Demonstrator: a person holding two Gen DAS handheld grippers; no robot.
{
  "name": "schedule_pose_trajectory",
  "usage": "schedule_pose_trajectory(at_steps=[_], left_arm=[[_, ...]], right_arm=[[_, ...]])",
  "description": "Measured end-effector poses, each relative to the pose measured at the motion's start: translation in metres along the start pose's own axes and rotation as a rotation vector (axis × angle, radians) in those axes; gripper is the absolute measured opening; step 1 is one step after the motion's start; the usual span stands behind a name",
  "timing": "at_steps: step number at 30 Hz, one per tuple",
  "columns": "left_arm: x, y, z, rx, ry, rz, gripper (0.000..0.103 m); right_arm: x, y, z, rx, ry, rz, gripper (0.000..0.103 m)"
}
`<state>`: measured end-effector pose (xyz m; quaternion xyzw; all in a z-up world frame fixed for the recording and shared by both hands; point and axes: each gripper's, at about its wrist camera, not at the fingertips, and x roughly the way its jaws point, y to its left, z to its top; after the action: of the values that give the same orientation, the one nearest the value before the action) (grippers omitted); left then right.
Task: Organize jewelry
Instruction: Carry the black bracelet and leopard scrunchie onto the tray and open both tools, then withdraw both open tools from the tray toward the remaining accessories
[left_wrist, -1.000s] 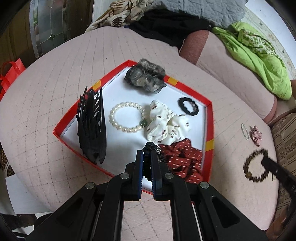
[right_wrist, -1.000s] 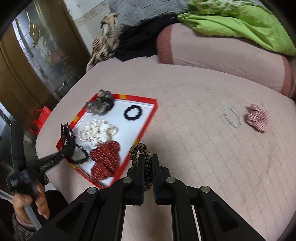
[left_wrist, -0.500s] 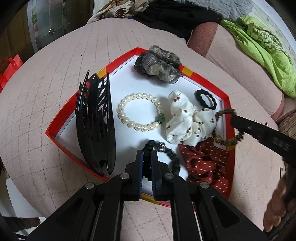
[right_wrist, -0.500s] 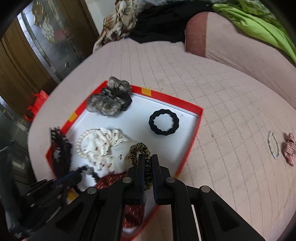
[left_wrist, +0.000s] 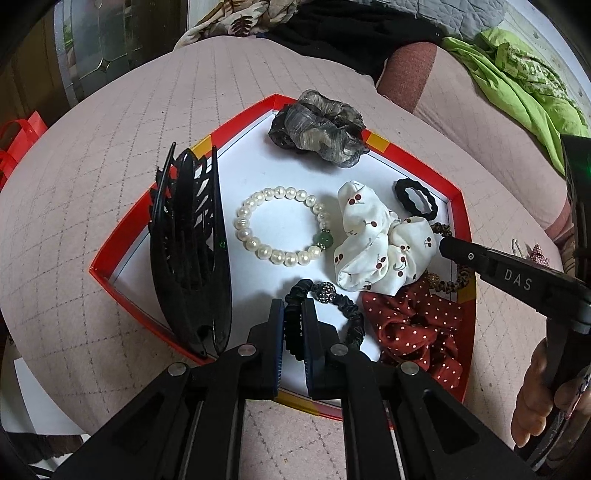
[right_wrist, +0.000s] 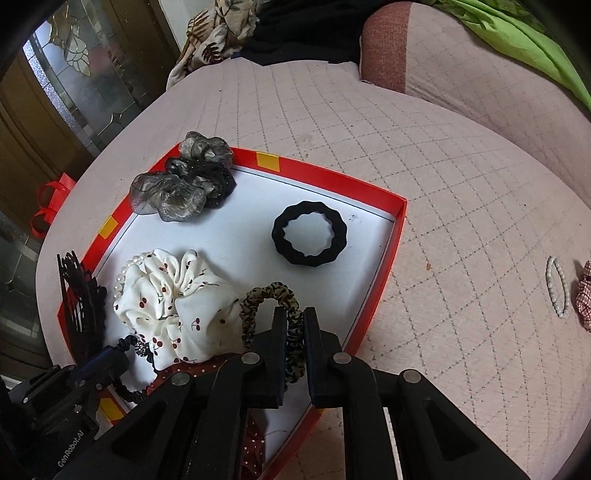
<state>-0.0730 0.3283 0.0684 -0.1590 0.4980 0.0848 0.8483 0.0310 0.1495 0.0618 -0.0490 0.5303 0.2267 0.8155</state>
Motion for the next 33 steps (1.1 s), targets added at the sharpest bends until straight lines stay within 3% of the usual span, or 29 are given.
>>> schedule_pose_trajectory(at_steps=[1, 3, 5, 7, 20, 33], left_arm=[[-0.002, -0.001, 0.0, 0.001, -0.003, 0.003, 0.01], [-0.006, -0.003, 0.001, 0.006, -0.008, 0.003, 0.015], [-0.011, -0.005, 0.001, 0.004, -0.014, -0.004, 0.04], [-0.018, -0.005, 0.002, -0.01, -0.031, -0.016, 0.048], [-0.064, -0.026, -0.002, 0.031, -0.115, 0.015, 0.049], [-0.098, -0.093, -0.029, 0.201, -0.175, 0.033, 0.049]], right_arm=[[-0.001, 0.0, 0.0, -0.002, -0.001, -0.004, 0.015], [-0.004, 0.001, -0.002, -0.005, -0.013, -0.011, 0.036], [-0.009, 0.002, -0.003, -0.004, -0.03, -0.014, 0.04], [-0.013, 0.002, -0.004, -0.001, -0.037, -0.007, 0.04], [-0.074, -0.015, -0.035, 0.05, -0.107, 0.039, 0.044], [-0.126, -0.072, -0.119, 0.138, -0.14, -0.06, 0.051]])
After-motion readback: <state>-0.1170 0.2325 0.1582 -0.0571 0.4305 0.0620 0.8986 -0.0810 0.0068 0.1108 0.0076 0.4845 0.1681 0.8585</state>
